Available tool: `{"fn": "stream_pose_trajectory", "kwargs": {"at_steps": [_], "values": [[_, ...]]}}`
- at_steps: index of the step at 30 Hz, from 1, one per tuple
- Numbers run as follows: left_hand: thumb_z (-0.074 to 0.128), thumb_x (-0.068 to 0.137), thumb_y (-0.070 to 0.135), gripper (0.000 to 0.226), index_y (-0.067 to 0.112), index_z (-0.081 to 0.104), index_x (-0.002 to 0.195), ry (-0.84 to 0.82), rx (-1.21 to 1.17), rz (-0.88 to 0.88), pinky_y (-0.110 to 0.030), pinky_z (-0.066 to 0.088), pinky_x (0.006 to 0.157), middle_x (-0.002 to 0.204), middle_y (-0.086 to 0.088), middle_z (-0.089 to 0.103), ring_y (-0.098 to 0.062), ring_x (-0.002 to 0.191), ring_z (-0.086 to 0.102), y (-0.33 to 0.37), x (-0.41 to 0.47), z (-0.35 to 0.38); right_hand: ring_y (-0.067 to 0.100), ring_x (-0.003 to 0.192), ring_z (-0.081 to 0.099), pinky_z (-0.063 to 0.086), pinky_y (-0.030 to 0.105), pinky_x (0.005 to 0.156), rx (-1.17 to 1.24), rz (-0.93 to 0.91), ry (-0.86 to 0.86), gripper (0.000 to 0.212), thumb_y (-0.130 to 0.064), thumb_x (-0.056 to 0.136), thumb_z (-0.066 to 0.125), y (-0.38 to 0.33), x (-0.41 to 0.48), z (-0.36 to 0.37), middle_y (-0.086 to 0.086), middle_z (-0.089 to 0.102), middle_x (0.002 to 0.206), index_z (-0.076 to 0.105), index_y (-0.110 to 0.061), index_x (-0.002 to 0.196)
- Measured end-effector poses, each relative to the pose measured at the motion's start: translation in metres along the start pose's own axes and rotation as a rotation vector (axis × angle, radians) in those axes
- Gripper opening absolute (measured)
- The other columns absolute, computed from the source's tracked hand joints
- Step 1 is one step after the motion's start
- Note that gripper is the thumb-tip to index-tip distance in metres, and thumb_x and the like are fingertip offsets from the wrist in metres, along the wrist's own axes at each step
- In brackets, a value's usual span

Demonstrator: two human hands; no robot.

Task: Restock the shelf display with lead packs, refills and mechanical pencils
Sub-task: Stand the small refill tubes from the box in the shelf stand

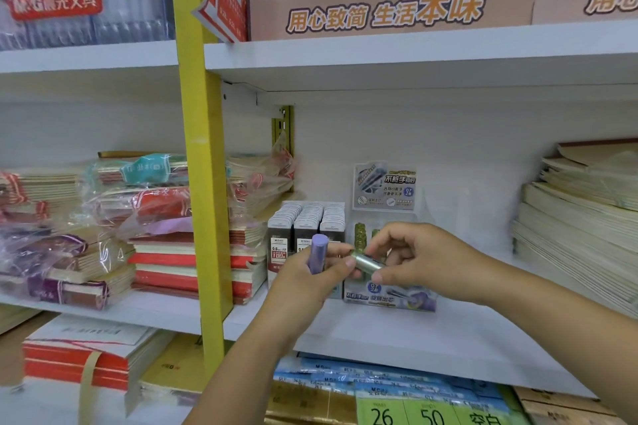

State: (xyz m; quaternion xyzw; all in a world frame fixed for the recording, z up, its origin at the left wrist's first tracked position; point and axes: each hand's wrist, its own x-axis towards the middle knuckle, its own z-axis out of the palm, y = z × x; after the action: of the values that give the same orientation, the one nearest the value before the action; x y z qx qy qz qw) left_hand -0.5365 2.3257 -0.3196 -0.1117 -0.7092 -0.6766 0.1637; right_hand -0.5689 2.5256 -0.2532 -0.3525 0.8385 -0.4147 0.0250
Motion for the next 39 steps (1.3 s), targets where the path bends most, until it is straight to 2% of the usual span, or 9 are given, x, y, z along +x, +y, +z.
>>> {"fn": "stream_pose_trajectory", "kwargs": {"at_steps": [3,6,10,14,17,23,28,30,39], "values": [[0.069,0.092,0.030,0.012,0.030,0.067,0.104,-0.009,0.009,-0.039,-0.016,0.039,0.049,0.070,0.015,0.068,0.003,0.049,0.050,0.000,0.001,0.002,0.019,0.071,0.068,0.051,0.029,0.057,0.015,-0.013,0.011,0.038,-0.005,0.082,0.073,-0.001,0.005,0.001,-0.002,0.068,0.089,0.062,-0.029,0.110],[0.060,0.093,0.030,0.014,0.025,0.054,0.104,-0.099,0.021,-0.112,-0.022,0.039,0.055,0.066,0.015,0.053,-0.005,0.058,0.045,-0.002,0.002,0.000,0.029,0.088,0.071,0.054,0.048,0.077,0.100,-0.057,0.176,0.046,-0.004,0.089,0.062,0.003,0.019,-0.011,-0.001,0.070,0.085,0.054,-0.034,0.123],[0.050,0.102,0.025,0.005,0.024,0.046,0.105,-0.108,0.092,-0.104,-0.020,0.046,0.058,0.064,0.011,0.059,-0.006,0.059,0.052,-0.003,0.005,-0.001,0.022,0.083,0.061,0.048,0.040,0.079,0.081,-0.123,0.391,0.039,-0.007,0.087,0.066,0.009,0.050,-0.031,0.006,0.062,0.086,0.060,-0.042,0.103],[0.061,0.097,0.023,0.008,0.025,0.054,0.100,-0.017,0.205,0.026,-0.021,0.049,0.055,0.083,0.002,0.072,-0.014,0.073,0.069,-0.009,0.004,-0.001,0.025,0.082,0.061,0.050,0.039,0.078,-0.081,-0.086,0.460,0.038,-0.006,0.083,0.069,0.023,0.077,-0.038,0.012,0.065,0.093,0.053,-0.038,0.095],[0.062,0.097,0.029,0.007,0.032,0.057,0.099,-0.021,0.293,0.055,-0.021,0.048,0.056,0.089,0.003,0.073,-0.009,0.074,0.070,-0.017,0.000,0.000,0.024,0.084,0.061,0.050,0.033,0.076,-0.227,-0.039,0.460,0.034,-0.007,0.080,0.071,0.034,0.091,-0.034,0.007,0.064,0.098,0.054,-0.031,0.096],[0.061,0.096,0.037,0.007,0.036,0.055,0.098,-0.004,0.357,0.071,-0.025,0.046,0.061,0.094,0.006,0.072,-0.007,0.065,0.068,-0.026,-0.001,0.000,0.024,0.069,0.061,0.057,0.043,0.071,-0.175,0.139,0.327,0.027,0.006,0.081,0.066,0.044,0.108,-0.025,0.017,0.061,0.092,0.058,-0.014,0.097],[0.061,0.096,0.037,0.006,0.034,0.056,0.097,0.001,0.328,0.071,-0.026,0.047,0.063,0.093,0.003,0.072,-0.008,0.057,0.066,-0.026,-0.001,0.000,0.023,0.065,0.064,0.059,0.046,0.073,-0.139,0.182,0.276,0.033,0.007,0.082,0.066,0.045,0.107,-0.031,0.010,0.057,0.081,0.053,-0.014,0.104],[0.061,0.096,0.037,0.006,0.033,0.056,0.097,0.002,0.324,0.071,-0.024,0.047,0.063,0.093,0.003,0.072,-0.008,0.056,0.065,-0.025,-0.001,0.000,0.023,0.063,0.064,0.059,0.044,0.072,-0.135,0.175,0.259,0.029,0.007,0.082,0.067,0.044,0.105,-0.033,0.009,0.056,0.080,0.054,-0.012,0.097],[0.063,0.095,0.037,0.009,0.031,0.057,0.099,0.013,0.325,0.067,-0.024,0.046,0.061,0.084,0.003,0.070,-0.008,0.055,0.062,-0.023,-0.004,0.000,0.024,0.068,0.066,0.057,0.042,0.070,-0.244,0.154,0.203,0.028,0.009,0.082,0.067,0.036,0.102,-0.036,0.018,0.060,0.094,0.053,-0.015,0.083]]}}
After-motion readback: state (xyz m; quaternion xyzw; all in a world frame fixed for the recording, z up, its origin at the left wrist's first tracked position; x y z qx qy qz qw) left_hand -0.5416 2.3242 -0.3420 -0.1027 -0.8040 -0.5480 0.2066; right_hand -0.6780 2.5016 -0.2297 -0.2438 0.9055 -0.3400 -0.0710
